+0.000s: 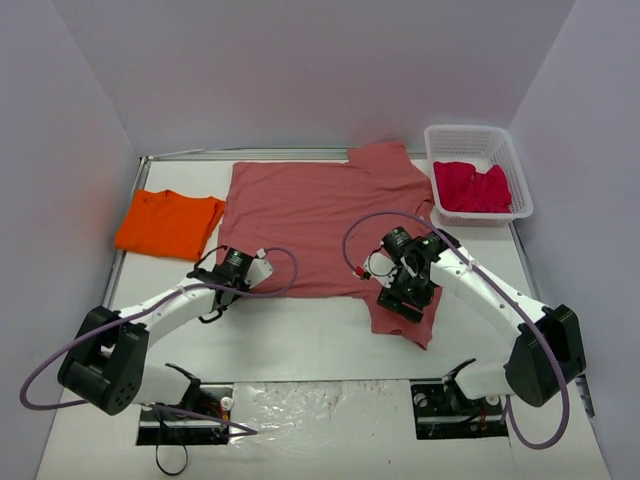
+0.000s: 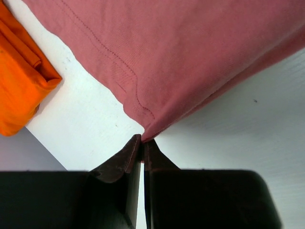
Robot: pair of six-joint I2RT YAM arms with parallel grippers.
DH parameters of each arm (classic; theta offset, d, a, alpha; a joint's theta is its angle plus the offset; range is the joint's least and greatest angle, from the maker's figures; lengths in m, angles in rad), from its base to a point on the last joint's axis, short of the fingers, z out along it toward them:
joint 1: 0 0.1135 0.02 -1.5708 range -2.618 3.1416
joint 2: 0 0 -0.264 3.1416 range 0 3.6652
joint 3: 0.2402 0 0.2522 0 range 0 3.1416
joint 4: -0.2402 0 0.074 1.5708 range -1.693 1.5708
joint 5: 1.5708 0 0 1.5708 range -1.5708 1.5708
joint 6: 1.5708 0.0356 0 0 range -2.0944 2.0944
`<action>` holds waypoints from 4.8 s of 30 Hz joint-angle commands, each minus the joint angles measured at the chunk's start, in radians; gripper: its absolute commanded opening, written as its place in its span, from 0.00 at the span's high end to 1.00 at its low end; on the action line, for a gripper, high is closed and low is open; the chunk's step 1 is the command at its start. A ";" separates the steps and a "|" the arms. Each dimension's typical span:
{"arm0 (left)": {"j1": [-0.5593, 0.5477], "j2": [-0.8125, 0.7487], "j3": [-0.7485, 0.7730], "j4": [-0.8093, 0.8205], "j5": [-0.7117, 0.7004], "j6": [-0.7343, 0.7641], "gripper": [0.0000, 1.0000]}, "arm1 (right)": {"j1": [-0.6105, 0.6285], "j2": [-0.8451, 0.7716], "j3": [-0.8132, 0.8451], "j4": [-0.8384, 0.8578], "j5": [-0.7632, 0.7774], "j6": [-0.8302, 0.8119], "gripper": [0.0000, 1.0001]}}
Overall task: Fold and stack the t-shirts
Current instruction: Grap the side of the flattened tshirt closest away from the robot with both arms
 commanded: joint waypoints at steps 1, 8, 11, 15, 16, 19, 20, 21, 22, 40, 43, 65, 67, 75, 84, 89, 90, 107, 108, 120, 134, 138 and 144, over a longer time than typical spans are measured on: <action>-0.001 0.004 0.022 -0.006 -0.064 -0.036 0.98 | 0.010 -0.011 -0.036 -0.131 0.034 -0.056 0.41; -0.003 0.038 0.029 -0.004 -0.081 -0.040 0.98 | 0.084 0.021 -0.030 -0.183 -0.029 -0.078 0.57; -0.001 0.044 0.032 -0.006 -0.081 -0.040 0.98 | 0.135 0.057 -0.015 -0.202 -0.090 -0.072 0.58; -0.003 0.046 0.032 -0.006 -0.081 -0.042 0.98 | 0.202 0.091 -0.032 -0.174 -0.094 -0.055 0.56; -0.003 0.044 0.032 -0.007 -0.081 -0.042 0.98 | 0.209 0.102 -0.038 -0.167 -0.086 -0.052 0.53; -0.003 0.049 0.033 -0.007 -0.083 -0.042 0.98 | 0.220 0.165 -0.047 -0.128 -0.070 -0.061 0.52; -0.003 0.051 0.032 -0.007 -0.081 -0.043 0.98 | 0.223 0.177 -0.047 -0.115 -0.063 -0.061 0.52; -0.003 0.052 0.033 -0.007 -0.083 -0.043 0.98 | 0.228 0.189 -0.047 -0.105 -0.048 -0.061 0.52; -0.003 0.054 0.035 -0.007 -0.083 -0.045 0.98 | 0.229 0.211 -0.048 -0.090 -0.037 -0.060 0.52; -0.003 0.051 0.027 -0.006 -0.094 -0.045 0.98 | 0.229 0.370 -0.084 0.037 0.023 -0.064 0.51; -0.003 0.046 0.026 -0.006 -0.094 -0.045 0.98 | 0.232 0.401 -0.073 0.037 0.009 -0.064 0.51; -0.001 0.015 0.016 -0.006 -0.087 -0.040 0.98 | 0.269 0.541 -0.025 0.096 0.032 -0.023 0.81; -0.003 0.011 0.015 -0.006 -0.089 -0.040 0.98 | 0.269 0.541 -0.018 0.094 0.029 -0.015 0.90; -0.003 -0.022 0.019 -0.016 -0.074 -0.037 0.98 | 0.257 0.425 0.037 -0.039 -0.112 -0.052 1.00; -0.003 -0.060 0.042 -0.038 -0.081 -0.030 0.98 | 0.182 0.300 0.004 -0.085 -0.096 -0.030 1.00; -0.001 -0.086 0.042 -0.046 -0.097 -0.022 0.98 | 0.114 0.214 -0.001 -0.133 -0.080 -0.037 1.00; -0.001 -0.087 0.044 -0.049 -0.100 -0.017 0.98 | 0.090 0.196 0.001 -0.151 -0.069 -0.040 1.00; 0.007 -0.103 0.088 -0.079 -0.124 0.004 0.98 | -0.060 0.113 0.080 -0.243 0.026 -0.092 1.00; 0.007 -0.101 0.091 -0.084 -0.124 0.004 0.98 | -0.077 0.119 0.100 -0.243 0.029 -0.093 1.00; 0.010 -0.080 0.154 -0.098 -0.112 -0.004 0.98 | -0.150 0.235 0.284 -0.248 0.101 -0.121 1.00; 0.014 -0.049 0.165 -0.075 -0.113 -0.007 0.98 | -0.174 0.478 0.583 -0.231 0.160 -0.109 1.00; 0.019 -0.046 0.165 -0.049 -0.144 -0.007 0.98 | -0.176 0.539 0.628 -0.222 0.170 -0.100 1.00; 0.060 -0.008 0.197 -0.001 -0.176 -0.017 0.98 | -0.180 0.597 0.698 -0.200 0.197 -0.080 1.00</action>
